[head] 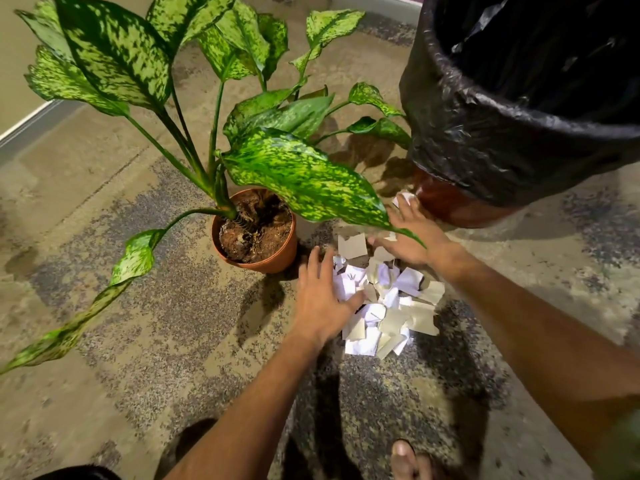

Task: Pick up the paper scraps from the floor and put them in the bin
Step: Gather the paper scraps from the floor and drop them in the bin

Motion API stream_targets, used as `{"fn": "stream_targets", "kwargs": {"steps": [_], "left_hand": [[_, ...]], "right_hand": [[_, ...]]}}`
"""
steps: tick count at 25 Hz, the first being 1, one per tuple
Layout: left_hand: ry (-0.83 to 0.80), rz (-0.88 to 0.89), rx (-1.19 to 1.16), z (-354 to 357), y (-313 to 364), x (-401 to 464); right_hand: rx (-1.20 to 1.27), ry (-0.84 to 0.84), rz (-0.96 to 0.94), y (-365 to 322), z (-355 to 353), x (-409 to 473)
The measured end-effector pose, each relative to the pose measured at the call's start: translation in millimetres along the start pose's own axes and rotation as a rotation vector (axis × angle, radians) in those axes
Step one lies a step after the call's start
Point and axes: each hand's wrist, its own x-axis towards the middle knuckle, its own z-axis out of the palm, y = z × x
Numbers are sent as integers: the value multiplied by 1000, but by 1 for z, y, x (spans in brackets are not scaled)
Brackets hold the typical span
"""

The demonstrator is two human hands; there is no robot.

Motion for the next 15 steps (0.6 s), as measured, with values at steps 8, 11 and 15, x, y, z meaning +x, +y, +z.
{"fn": "stream_targets", "kwargs": {"steps": [8, 11, 15], "left_hand": [[-263, 191, -55, 23, 20, -14], [-262, 310, -90, 27, 25, -24], [-121, 298, -26, 11, 14, -22]], "right_hand": [[111, -12, -417, -13, 40, -87], [288, -26, -381, 0, 35, -118], [374, 39, -164, 36, 22, -151]]}}
